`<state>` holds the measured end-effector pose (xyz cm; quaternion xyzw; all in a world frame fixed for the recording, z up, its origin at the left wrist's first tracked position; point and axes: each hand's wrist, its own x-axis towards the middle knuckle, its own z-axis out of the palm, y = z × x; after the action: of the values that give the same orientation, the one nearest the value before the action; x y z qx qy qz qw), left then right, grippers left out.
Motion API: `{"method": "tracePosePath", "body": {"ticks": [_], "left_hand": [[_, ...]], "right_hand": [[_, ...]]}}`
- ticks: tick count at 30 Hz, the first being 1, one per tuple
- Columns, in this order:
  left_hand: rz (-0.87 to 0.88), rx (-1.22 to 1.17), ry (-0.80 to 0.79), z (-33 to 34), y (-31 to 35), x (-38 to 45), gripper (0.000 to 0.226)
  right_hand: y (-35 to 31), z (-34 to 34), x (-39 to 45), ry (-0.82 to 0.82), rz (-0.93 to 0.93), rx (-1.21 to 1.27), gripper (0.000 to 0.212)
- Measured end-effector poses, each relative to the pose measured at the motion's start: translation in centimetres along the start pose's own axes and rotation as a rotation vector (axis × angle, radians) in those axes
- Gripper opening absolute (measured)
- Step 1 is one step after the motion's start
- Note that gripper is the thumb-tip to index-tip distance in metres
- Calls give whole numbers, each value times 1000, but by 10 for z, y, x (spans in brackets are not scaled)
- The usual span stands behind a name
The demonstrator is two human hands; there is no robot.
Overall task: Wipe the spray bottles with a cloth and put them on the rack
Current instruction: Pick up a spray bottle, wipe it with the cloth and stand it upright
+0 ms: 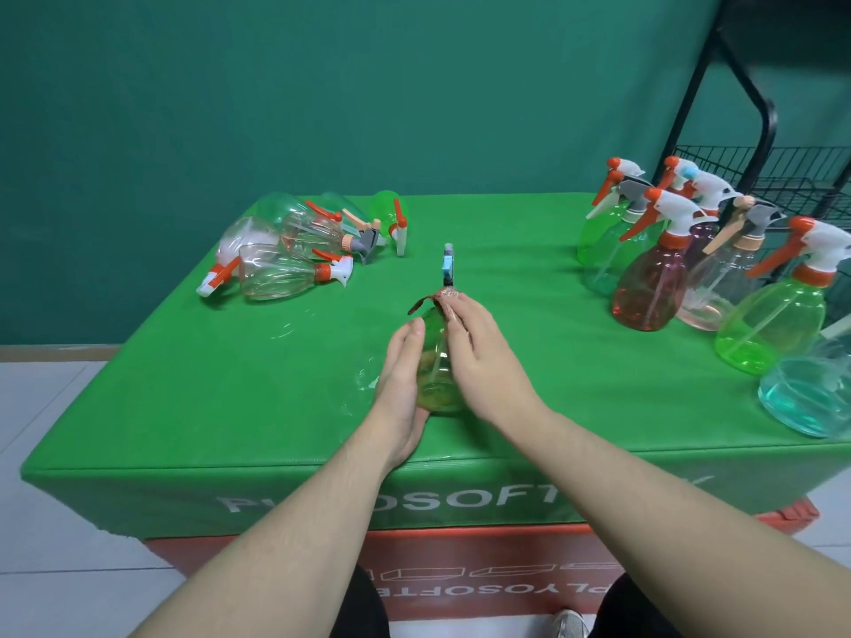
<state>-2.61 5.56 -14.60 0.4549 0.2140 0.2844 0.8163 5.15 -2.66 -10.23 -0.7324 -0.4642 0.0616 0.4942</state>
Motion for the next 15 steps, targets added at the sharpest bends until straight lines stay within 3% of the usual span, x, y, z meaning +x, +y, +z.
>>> {"method": "tracePosePath", "body": {"ticks": [5,10,15], "left_hand": [[31,13,1,2,1,-1,60],[-5,14,40,3,4,-3,111],[-5,-80,44,0,3,-2,115]], "right_hand": [[8,-3,-28,-11,-183,-138,48],[20,0,-54,-70,-262,-236,51],[21,-3,-64,-66,-322,-260,50]]}}
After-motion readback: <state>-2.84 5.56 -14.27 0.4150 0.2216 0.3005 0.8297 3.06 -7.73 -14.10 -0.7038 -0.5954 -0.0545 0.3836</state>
